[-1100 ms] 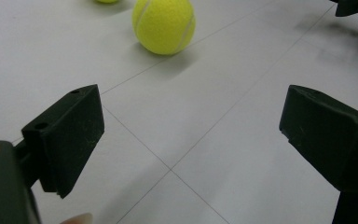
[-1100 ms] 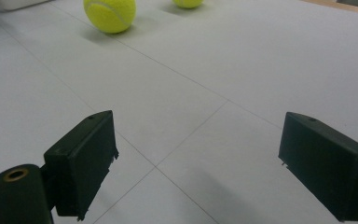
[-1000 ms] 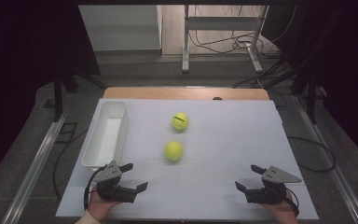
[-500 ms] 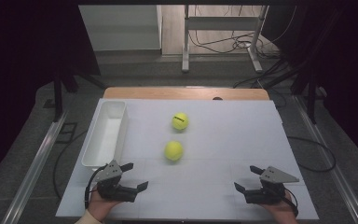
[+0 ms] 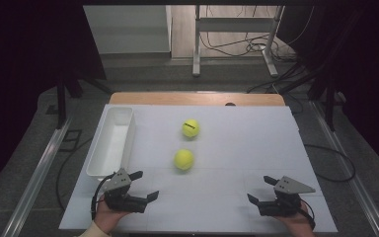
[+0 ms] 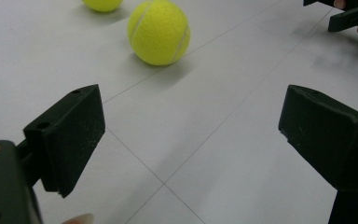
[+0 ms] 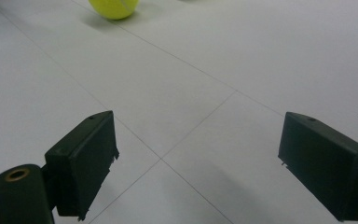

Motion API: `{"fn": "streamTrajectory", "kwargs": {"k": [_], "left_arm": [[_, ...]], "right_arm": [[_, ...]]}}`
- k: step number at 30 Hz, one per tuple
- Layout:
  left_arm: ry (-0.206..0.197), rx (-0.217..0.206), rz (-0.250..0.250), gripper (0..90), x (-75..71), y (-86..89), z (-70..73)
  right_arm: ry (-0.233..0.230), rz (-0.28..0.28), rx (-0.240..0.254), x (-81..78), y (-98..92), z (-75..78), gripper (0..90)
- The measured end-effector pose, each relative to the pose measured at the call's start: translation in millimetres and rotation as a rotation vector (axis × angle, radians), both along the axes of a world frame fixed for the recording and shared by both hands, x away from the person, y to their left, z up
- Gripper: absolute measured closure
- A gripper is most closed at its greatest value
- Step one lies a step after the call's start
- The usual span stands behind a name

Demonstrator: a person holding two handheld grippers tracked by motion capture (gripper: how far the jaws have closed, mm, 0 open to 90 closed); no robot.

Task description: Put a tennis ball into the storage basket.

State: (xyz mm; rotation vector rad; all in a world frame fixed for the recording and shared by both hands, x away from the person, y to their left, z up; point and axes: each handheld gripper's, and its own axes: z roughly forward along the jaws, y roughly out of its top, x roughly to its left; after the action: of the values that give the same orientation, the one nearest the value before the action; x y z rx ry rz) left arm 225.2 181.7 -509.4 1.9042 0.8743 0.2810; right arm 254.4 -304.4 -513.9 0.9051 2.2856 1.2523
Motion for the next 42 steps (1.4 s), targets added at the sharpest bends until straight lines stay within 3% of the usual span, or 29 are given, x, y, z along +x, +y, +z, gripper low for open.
{"fn": "streamTrajectory", "kwargs": {"k": [42], "left_arm": [[0.014,0.003,-0.012,8.4,14.7,-21.7,22.5]], "right_arm": [[-0.002,0.005,-0.031,0.4,2.1,-1.6,12.0]]}}
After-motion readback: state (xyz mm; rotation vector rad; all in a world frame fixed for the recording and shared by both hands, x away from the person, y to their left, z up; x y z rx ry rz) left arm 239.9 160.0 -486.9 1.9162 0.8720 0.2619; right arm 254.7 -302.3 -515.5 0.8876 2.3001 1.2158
